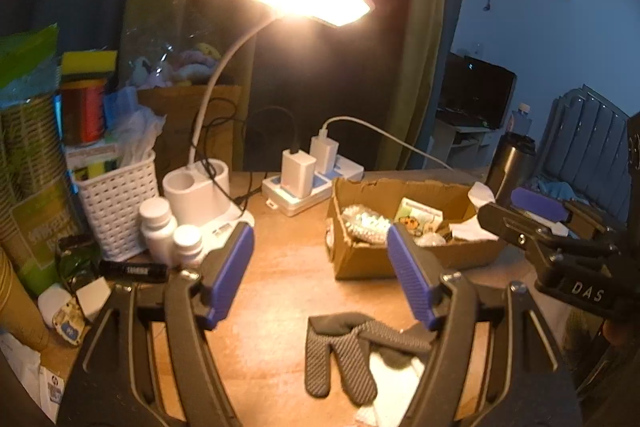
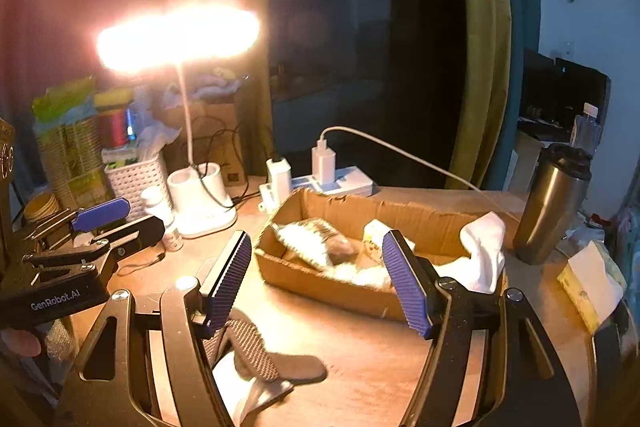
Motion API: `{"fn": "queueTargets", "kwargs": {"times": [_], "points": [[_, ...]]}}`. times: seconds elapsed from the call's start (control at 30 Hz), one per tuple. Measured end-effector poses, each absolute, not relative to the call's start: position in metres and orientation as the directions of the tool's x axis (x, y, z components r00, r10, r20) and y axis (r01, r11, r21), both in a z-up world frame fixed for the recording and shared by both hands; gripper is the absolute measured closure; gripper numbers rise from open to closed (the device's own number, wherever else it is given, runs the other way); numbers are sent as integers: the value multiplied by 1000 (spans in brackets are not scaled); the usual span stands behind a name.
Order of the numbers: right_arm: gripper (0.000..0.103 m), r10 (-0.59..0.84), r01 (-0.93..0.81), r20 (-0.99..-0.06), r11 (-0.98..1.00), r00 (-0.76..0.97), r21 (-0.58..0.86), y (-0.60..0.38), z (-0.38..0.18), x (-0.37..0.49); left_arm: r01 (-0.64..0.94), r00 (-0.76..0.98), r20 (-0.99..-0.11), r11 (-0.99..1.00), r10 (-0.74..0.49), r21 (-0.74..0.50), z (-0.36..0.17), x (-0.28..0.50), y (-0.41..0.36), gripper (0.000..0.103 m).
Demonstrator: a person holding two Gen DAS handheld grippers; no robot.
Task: Organize soft objects
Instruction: 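Move both tools back toward the grey gloves on the desk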
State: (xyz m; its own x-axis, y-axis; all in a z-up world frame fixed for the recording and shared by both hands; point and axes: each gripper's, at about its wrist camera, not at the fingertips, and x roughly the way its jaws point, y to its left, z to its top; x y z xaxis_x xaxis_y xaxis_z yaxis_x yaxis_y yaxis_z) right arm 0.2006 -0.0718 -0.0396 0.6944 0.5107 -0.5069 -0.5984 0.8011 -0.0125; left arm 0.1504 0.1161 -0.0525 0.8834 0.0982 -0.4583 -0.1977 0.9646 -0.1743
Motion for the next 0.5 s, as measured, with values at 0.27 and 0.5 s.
{"fn": "queueTargets", "kwargs": {"times": [0.27, 0.5], "points": [[32, 511, -618, -559, 786, 653, -3, -64, -63, 180, -213, 878, -468, 959, 102, -189, -65, 125, 123, 32], [32, 506, -637, -606, 771, 613, -1, -52, -88, 166, -228, 869, -484, 952, 105, -203, -77, 109, 129, 32]]}}
